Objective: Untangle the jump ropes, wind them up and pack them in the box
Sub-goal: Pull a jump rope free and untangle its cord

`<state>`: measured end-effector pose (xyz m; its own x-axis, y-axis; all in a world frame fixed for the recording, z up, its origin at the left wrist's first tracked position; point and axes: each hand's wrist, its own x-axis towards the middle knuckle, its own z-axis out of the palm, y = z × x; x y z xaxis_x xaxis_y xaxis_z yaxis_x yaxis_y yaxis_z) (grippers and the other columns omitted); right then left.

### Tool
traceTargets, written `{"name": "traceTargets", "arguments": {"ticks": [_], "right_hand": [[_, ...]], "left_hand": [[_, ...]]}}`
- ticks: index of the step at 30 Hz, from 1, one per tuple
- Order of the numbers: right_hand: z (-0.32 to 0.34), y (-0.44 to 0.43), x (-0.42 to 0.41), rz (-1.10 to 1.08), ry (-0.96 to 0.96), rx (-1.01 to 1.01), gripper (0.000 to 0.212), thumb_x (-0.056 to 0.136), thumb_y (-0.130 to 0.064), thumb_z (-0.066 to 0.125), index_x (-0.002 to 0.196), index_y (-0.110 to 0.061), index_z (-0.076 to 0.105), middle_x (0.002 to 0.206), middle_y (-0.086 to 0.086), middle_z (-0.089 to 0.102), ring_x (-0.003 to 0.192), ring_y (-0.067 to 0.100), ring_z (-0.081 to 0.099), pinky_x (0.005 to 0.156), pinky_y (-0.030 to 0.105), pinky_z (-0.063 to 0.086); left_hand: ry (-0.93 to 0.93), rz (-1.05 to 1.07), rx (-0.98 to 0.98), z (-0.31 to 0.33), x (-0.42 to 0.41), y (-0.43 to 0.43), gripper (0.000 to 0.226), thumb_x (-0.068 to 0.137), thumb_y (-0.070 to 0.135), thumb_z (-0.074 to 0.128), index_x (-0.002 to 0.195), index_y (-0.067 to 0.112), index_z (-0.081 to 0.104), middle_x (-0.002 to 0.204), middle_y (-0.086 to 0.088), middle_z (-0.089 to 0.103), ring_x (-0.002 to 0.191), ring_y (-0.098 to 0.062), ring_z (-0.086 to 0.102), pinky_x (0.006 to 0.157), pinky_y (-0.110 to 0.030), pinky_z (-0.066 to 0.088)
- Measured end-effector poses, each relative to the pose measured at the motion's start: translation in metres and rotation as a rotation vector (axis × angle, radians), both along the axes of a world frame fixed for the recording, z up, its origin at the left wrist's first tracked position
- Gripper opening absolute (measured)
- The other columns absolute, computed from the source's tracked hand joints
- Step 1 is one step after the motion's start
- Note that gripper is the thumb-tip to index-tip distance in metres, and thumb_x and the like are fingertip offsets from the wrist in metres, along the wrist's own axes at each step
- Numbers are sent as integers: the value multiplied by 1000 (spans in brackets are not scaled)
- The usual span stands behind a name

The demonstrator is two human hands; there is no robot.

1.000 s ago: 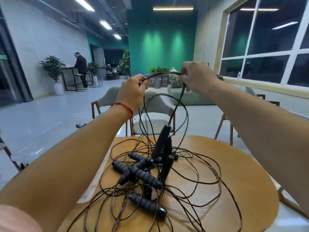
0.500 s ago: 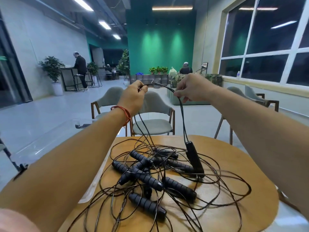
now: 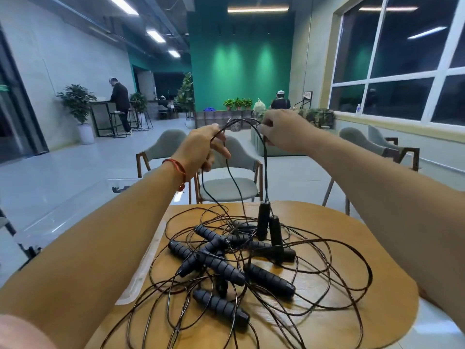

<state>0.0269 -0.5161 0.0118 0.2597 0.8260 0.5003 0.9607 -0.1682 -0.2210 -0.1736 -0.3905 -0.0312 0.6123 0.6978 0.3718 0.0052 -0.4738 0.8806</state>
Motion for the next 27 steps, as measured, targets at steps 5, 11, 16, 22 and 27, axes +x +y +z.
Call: {"name": "traceTargets", "arguments": {"ticks": [5, 11, 16, 22, 27], "right_hand": [[0, 1, -4, 147, 483, -24, 19, 112, -26, 52, 101, -12, 59, 95, 18, 77, 79, 29, 81, 86, 50, 66], [0, 7, -12, 269, 742, -45, 18, 116, -26, 39, 111, -11, 48, 97, 20, 80, 95, 42, 78, 96, 58, 61], [0, 10, -4, 257, 728, -35, 23, 115, -29, 38, 110, -11, 51, 88, 19, 79, 88, 39, 79, 93, 60, 62], [-13, 0, 3, 311, 762, -83, 29, 107, -36, 63, 122, -11, 59, 87, 7, 65, 74, 26, 71, 90, 58, 64], [-50, 2, -15, 408, 696, -374, 72, 88, -47, 82, 148, -24, 50, 134, 3, 67, 120, 21, 68, 103, 47, 59]], "left_hand": [[76, -118, -132, 4, 2, -14, 45, 115, 45, 32, 137, 11, 52, 101, -21, 78, 56, -24, 65, 44, -26, 50], [49, -350, -450, 2, 8, -22, 70, 106, 69, 27, 141, 18, 61, 130, -12, 73, 117, -36, 72, 61, -36, 57], [21, -222, -335, 0, 8, -20, 51, 113, 51, 34, 118, 15, 71, 122, -5, 77, 91, -18, 75, 63, -29, 51], [-133, -157, -414, 4, 8, -10, 39, 111, 46, 46, 85, 19, 56, 72, -1, 56, 51, -10, 44, 37, -18, 30], [-232, -272, -399, 27, 19, -25, 42, 113, 46, 41, 81, 20, 50, 62, 3, 44, 48, -8, 29, 36, -19, 24]]}}
